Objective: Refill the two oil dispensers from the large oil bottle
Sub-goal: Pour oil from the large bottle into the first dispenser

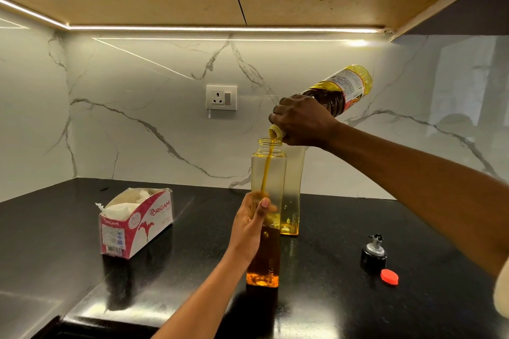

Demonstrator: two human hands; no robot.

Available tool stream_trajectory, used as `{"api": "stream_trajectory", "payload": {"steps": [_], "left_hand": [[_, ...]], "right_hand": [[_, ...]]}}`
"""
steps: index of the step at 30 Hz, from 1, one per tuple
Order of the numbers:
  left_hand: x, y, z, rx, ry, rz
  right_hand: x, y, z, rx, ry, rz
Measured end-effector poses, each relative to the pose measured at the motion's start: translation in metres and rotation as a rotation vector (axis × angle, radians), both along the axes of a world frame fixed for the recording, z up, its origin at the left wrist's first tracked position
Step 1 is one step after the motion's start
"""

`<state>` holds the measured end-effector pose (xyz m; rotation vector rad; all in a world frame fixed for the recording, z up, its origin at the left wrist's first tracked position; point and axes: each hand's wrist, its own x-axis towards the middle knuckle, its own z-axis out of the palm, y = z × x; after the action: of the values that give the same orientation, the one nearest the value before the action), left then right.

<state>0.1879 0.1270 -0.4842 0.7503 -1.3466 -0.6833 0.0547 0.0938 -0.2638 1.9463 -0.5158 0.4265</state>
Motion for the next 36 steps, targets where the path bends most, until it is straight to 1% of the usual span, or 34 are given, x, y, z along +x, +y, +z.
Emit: {"api": "stream_trajectory", "payload": {"steps": [21,26,36], "left_hand": [[0.0006,0.0035,0.0015,0.048,0.012,-0.039],[0.0001,0.0041,0.0021,0.057,-0.008,-0.01],[0.0003,0.005,0.0038,0.089,0.035,-0.049]], "right_hand": [[0.0005,0.0006,0.0004,-0.019,0.011,0.011],[0.0001,0.0001,0.0005,-0.005,0.013,0.006],[-0.0009,-0.0015,0.0008,0.01,0.019,-0.005]]}}
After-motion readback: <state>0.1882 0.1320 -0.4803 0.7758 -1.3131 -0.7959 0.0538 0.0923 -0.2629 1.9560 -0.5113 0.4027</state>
